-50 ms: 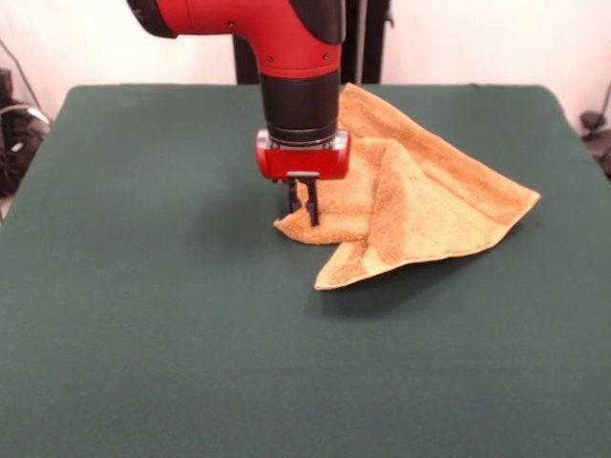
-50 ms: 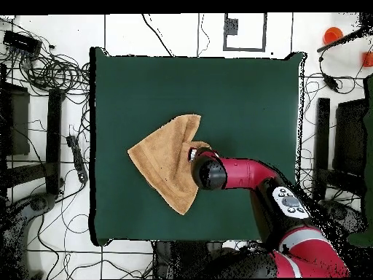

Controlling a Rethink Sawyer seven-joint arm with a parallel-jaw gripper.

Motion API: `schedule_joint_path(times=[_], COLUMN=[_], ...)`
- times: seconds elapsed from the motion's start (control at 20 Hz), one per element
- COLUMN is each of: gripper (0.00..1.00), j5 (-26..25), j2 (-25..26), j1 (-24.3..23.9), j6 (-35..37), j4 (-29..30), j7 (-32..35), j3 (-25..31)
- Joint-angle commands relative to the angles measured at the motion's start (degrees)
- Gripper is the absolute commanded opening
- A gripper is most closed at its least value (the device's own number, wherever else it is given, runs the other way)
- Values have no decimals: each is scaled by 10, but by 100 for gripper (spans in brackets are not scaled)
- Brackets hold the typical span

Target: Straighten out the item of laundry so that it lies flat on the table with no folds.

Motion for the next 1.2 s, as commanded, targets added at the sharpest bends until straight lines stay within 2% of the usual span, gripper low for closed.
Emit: schedule_joint_path(times=[0.05, 1.2], gripper=[0, 0], j5=[-36, -48], j2=[48, 38], j1=[-14, -19], j6=[34, 59], j4=[-57, -63], j7=[-39, -40], j3=[50, 58])
